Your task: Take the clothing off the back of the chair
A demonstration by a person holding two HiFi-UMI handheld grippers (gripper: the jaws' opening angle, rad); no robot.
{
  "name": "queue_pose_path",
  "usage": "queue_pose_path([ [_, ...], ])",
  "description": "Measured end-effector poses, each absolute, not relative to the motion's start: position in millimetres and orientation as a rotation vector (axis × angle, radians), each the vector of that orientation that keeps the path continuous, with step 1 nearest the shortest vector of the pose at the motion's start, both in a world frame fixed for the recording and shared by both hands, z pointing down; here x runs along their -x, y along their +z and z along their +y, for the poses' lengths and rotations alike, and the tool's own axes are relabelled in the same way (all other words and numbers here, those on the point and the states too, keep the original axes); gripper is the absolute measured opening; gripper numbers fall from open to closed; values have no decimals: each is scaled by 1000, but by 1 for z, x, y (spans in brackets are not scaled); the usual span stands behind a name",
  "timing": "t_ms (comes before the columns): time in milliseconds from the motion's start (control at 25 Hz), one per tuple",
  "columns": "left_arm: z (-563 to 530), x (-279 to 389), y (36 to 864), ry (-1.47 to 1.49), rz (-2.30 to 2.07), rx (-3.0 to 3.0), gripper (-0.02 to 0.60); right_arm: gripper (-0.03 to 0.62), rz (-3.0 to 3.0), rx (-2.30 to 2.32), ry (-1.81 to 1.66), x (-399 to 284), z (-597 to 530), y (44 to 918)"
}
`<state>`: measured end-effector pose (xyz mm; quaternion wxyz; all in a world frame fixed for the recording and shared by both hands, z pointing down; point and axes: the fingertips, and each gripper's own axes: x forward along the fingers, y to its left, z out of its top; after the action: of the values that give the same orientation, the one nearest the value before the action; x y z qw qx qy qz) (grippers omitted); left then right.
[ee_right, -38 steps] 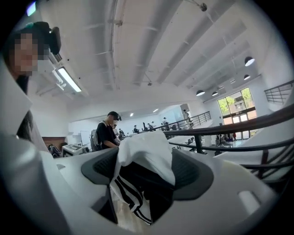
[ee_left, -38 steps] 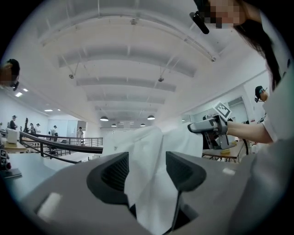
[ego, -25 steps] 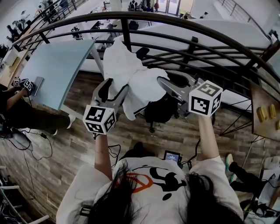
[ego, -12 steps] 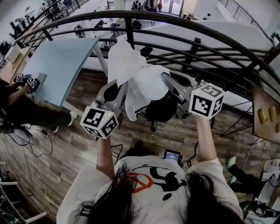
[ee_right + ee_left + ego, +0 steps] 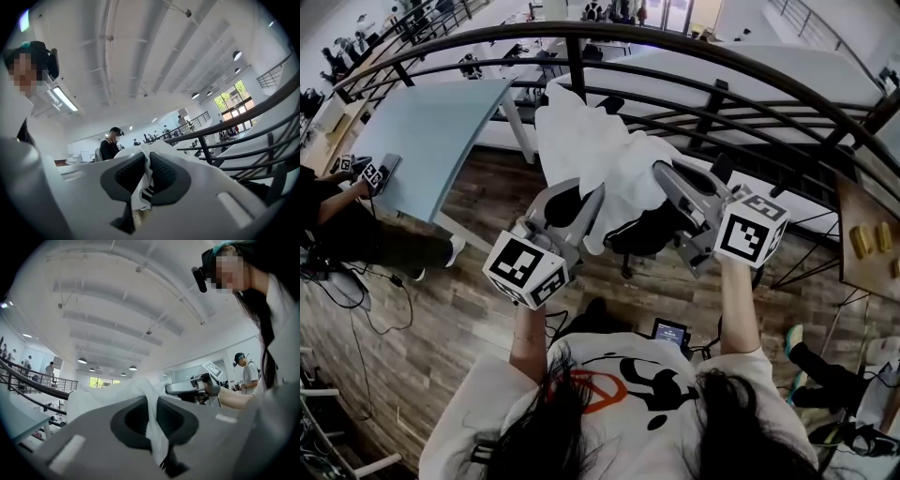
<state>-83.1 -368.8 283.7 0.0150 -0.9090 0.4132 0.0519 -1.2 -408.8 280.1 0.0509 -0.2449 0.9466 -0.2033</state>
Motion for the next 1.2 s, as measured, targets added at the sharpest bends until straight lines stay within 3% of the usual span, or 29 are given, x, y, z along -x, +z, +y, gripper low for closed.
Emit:
queue_pose_path([
  [880, -252, -15, 311, 103, 1294, 2917, 9, 55, 2710, 768, -823, -81, -307, 324],
  [1200, -178, 0, 301, 171, 1184, 2908, 9, 54, 2643, 606, -840, -51, -225, 313],
])
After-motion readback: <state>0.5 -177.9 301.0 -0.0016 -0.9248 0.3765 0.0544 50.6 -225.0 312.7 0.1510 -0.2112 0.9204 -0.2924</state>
